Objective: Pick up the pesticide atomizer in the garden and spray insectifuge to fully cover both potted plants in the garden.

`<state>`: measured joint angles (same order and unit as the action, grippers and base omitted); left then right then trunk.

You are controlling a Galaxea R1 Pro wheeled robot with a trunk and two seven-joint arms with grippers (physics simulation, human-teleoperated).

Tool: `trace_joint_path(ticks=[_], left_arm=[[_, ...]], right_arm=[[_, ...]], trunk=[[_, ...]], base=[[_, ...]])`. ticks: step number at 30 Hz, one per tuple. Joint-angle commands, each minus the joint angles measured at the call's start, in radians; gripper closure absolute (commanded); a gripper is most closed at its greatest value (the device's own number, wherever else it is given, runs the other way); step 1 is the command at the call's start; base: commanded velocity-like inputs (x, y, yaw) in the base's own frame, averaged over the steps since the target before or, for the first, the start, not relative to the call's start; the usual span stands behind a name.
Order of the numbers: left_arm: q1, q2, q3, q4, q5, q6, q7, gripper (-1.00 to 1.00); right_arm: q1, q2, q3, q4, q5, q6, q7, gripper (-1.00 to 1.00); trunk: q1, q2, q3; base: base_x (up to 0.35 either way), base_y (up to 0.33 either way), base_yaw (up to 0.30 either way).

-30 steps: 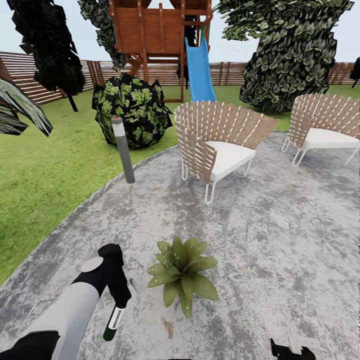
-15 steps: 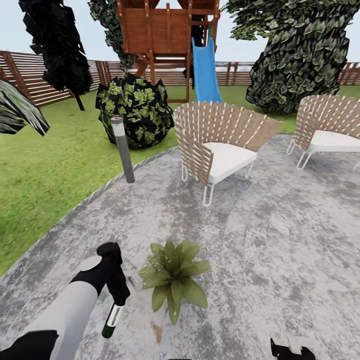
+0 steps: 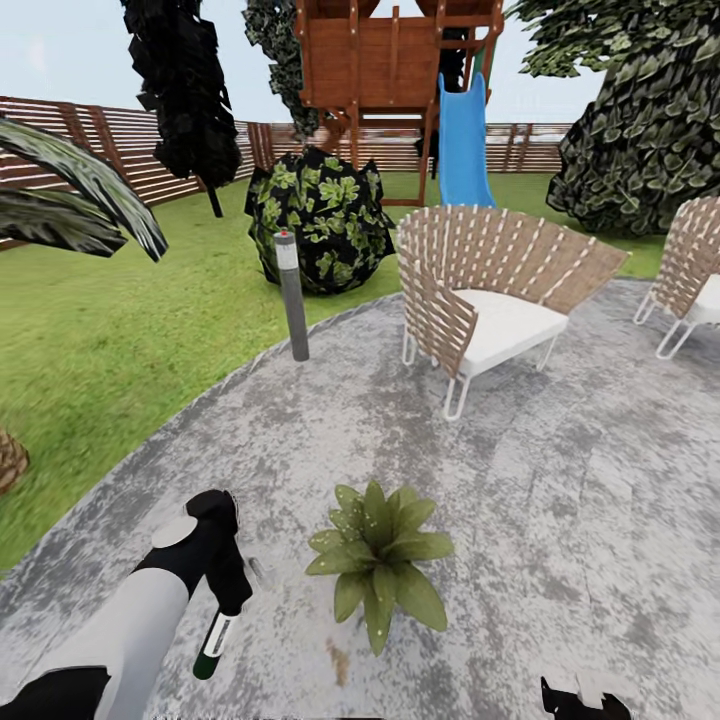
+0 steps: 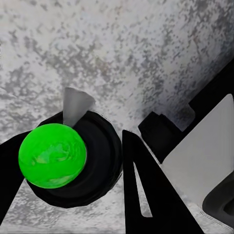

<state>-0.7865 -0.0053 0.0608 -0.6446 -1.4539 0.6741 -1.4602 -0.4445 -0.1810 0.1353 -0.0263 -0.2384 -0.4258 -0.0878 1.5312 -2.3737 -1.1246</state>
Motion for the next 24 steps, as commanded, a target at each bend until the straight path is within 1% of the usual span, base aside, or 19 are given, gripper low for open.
trace_joint_path(ticks=[1,3,6,11,13,24], left_arm=[[0.0,-0.001,0.003,0.0,-0.008,0.01,-0.008,1.0],[0.0,-0.002,0.003,0.0,-0.007,0.01,-0.007,1.0],[0.0,-0.002,0.006,-0.002,-0.007,0.01,-0.004,1.0],[0.0,-0.004,0.007,-0.003,-0.006,0.01,0.006,1.0],[0.0,-0.004,0.005,-0.003,-0.006,0.01,0.006,1.0],[0.0,-0.005,0.005,-0.003,-0.006,0.01,0.006,1.0]], right_arm=[[-0.001,0.0,0.009,0.0,-0.007,-0.002,-0.003,-1.0],[0.0,0.0,0.009,0.0,-0.006,-0.002,-0.003,-1.0],[0.0,0.0,0.009,0.0,-0.007,-0.002,-0.003,-1.0],[0.0,0.0,0.009,0.0,-0.006,-0.002,-0.003,-1.0],[-0.001,0.0,0.009,0.0,-0.005,-0.002,-0.003,-1.0],[0.0,0.0,0.009,0.0,-0.005,-0.002,-0.003,-1.0]], trunk=[[0.0,0.0,-0.001],[0.0,0.0,-0.001],[0.0,0.0,-0.001],[0.0,0.0,-0.001],[0.0,0.0,-0.001],[0.0,0.0,-0.001]], base=[[0.0,0.0,0.278],[0.0,0.0,0.244],[0.049,-0.072,0.064],[0.143,-0.222,0.008],[0.115,-0.251,0.115],[0.007,-0.274,0.266]])
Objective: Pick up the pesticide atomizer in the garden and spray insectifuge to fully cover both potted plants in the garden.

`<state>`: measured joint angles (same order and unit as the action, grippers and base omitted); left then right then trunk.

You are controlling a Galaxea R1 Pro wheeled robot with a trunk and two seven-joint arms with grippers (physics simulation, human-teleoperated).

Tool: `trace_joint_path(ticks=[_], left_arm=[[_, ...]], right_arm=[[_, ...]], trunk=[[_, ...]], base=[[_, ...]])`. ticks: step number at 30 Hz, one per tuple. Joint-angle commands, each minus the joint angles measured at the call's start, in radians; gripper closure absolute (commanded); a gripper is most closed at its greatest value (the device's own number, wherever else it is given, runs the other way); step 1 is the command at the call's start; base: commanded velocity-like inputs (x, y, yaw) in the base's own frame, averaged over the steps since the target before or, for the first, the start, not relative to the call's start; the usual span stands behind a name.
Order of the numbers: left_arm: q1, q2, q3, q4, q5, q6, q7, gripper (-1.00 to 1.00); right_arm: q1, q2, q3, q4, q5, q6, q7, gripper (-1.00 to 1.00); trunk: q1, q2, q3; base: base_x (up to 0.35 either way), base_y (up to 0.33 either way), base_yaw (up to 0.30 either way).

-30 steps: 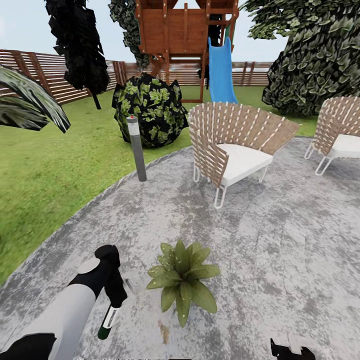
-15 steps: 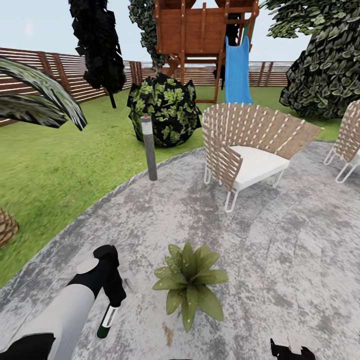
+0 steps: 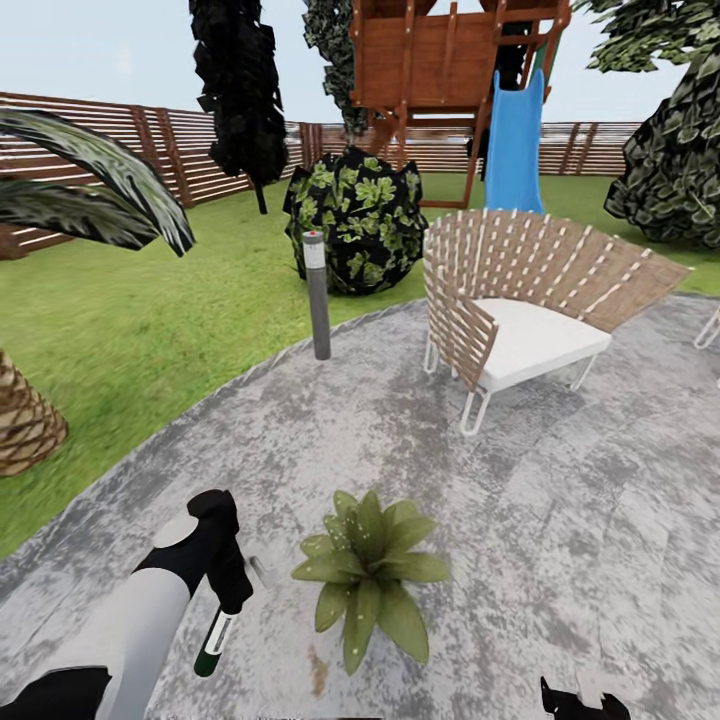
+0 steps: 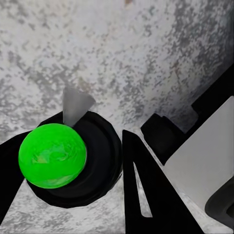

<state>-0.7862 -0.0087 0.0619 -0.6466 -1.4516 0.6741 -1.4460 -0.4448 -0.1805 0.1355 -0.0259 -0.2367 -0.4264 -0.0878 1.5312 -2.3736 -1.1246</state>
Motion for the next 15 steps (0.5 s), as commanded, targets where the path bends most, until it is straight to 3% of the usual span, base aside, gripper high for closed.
trace_joint_path(ticks=[1,9,15], left_arm=[[-0.001,-0.001,0.004,-0.001,-0.009,0.01,-0.008,1.0],[-0.001,0.004,0.007,0.003,-0.007,0.01,0.034,1.0],[-0.001,0.001,0.007,0.004,0.0,0.01,0.038,1.0]], right_arm=[[0.0,0.0,0.009,0.0,-0.007,-0.002,-0.003,-1.0],[0.0,0.001,0.009,0.0,-0.007,-0.002,-0.003,-1.0],[0.0,0.001,0.009,0.0,-0.007,-0.002,-0.003,-1.0]], trunk=[[0.0,0.0,-0.001],[0.0,0.0,-0.001],[0.0,0.0,-0.001]], base=[[0.0,-0.276,0.276],[-0.002,-0.27,0.276],[-0.155,-0.188,0.276]])
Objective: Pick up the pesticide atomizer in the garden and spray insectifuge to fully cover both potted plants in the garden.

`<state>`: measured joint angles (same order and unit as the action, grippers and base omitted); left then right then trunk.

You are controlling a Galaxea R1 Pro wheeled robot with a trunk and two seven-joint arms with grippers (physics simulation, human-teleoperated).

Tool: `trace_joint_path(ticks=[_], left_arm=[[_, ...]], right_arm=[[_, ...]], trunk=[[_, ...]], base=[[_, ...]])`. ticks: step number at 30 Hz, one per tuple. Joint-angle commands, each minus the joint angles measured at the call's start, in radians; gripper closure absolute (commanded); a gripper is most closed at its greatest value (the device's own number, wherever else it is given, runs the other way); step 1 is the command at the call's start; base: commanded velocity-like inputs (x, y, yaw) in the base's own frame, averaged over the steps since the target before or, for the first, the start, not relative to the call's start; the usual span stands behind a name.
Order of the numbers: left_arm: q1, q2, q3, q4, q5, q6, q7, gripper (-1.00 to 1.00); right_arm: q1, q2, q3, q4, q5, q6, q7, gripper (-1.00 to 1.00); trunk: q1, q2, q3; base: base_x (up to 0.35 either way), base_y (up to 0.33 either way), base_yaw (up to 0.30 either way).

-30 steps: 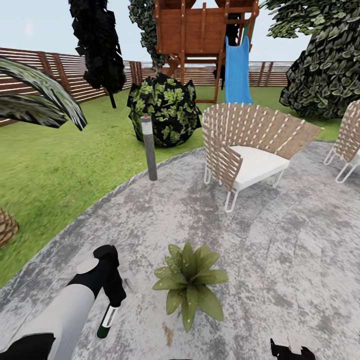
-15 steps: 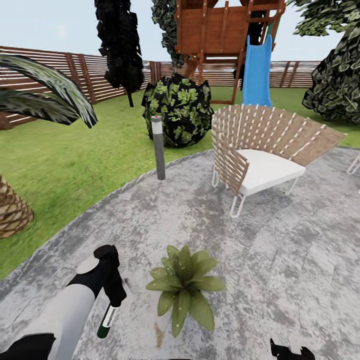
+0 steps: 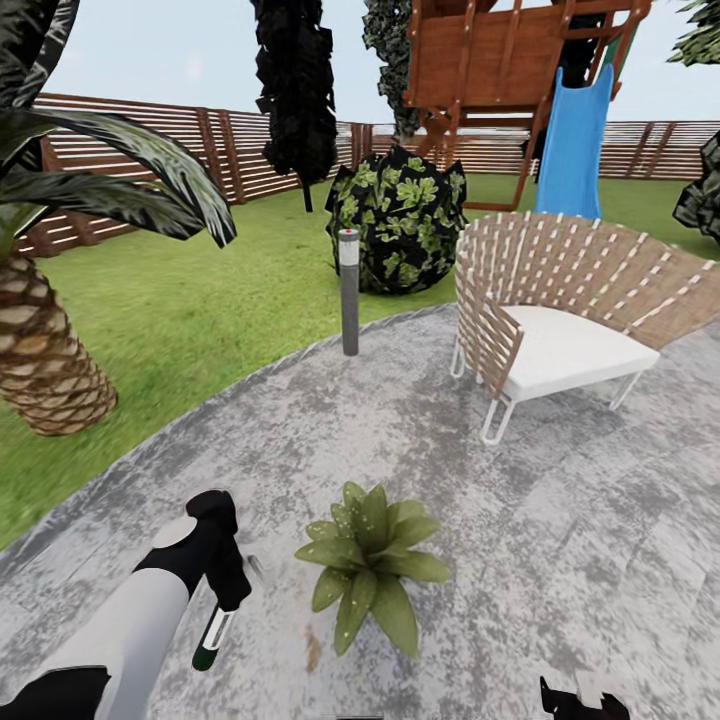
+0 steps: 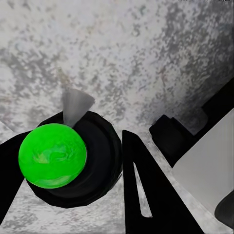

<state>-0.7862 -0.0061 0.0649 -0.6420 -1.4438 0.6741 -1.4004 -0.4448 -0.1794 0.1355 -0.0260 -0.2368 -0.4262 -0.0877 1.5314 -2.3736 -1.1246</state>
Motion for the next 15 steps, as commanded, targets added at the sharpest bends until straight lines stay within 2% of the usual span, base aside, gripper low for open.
trace_joint_path(ticks=[1,3,6,9,15], left_arm=[[-0.001,-0.001,0.004,-0.001,-0.007,0.01,-0.008,1.0],[-0.001,-0.001,0.004,-0.001,-0.006,0.011,-0.008,1.0],[-0.001,0.0,0.006,0.001,-0.006,0.016,-0.006,1.0],[-0.001,0.001,0.007,0.006,-0.006,0.02,-0.006,1.0],[0.003,-0.001,0.006,0.008,-0.005,0.021,-0.005,1.0]], right_arm=[[0.0,0.0,0.009,0.0,-0.007,-0.002,-0.003,-1.0],[0.0,0.0,0.009,0.0,-0.007,-0.002,-0.003,-1.0],[0.0,0.0,0.009,0.0,-0.007,-0.002,-0.003,-1.0],[0.0,0.0,0.009,0.0,-0.007,-0.002,-0.003,-1.0],[0.0,0.0,0.009,0.0,-0.007,-0.002,-0.003,-1.0]], trunk=[[0.0,0.0,-0.001],[0.0,0.0,-0.001],[0.0,0.0,-0.001],[0.0,0.0,-0.001],[0.0,0.0,-0.001]], base=[[-0.078,-0.238,0.276],[-0.028,-0.255,0.276],[0.165,-0.201,0.276],[0.187,-0.034,0.276],[0.016,-0.003,0.267]])
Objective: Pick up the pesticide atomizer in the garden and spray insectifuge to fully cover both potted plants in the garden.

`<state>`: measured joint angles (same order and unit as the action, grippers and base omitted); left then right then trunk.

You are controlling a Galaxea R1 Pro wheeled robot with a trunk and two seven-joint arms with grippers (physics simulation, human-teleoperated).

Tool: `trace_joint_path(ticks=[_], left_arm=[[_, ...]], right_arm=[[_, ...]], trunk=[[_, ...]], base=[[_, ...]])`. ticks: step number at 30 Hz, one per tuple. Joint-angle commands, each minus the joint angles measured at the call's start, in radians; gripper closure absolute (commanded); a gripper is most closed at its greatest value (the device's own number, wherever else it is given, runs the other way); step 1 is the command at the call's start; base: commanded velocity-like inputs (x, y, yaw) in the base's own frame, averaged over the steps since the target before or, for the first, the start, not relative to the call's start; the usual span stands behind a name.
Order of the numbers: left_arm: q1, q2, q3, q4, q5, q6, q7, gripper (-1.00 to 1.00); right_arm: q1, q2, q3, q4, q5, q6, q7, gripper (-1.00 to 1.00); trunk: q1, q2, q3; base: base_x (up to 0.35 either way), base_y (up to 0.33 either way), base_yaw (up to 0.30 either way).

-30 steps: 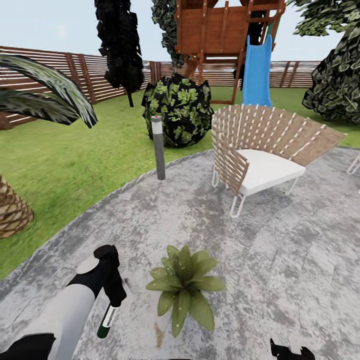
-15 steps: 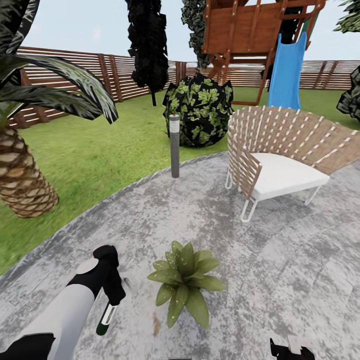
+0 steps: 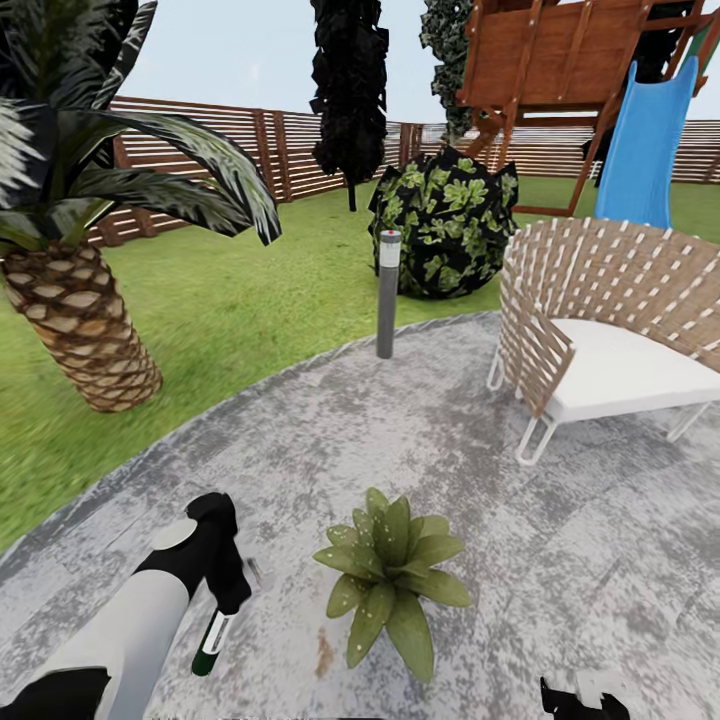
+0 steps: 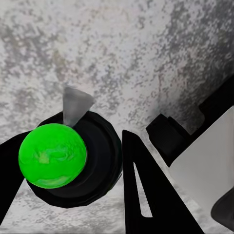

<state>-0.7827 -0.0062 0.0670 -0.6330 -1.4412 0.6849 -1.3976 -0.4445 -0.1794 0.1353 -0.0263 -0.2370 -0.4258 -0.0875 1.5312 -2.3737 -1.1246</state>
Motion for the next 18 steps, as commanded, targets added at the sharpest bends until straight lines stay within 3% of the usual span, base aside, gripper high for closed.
trace_joint_path(ticks=[1,11,14,18], left_arm=[[0.001,-0.002,0.004,-0.001,-0.007,0.01,-0.008,1.0],[0.005,-0.002,0.005,-0.006,-0.007,0.012,-0.008,1.0],[0.005,-0.001,0.006,-0.008,-0.007,0.012,-0.008,1.0],[0.005,-0.001,0.007,-0.012,-0.007,0.012,-0.008,1.0]], right_arm=[[0.0,0.0,0.009,0.0,-0.007,-0.002,-0.003,-1.0],[0.0,-0.001,0.009,0.0,-0.007,-0.003,0.0,-1.0],[0.0,-0.001,0.009,-0.001,-0.007,-0.003,-0.001,-1.0],[-0.001,0.0,0.009,0.0,-0.007,-0.003,-0.002,-1.0]], trunk=[[0.0,0.0,-0.001],[0.0,0.0,-0.001],[0.0,0.0,-0.001],[0.0,0.0,-0.001]], base=[[0.001,0.0,0.141],[0.0,-0.001,0.016],[0.0,-0.188,0.017],[0.0,-0.267,0.222]])
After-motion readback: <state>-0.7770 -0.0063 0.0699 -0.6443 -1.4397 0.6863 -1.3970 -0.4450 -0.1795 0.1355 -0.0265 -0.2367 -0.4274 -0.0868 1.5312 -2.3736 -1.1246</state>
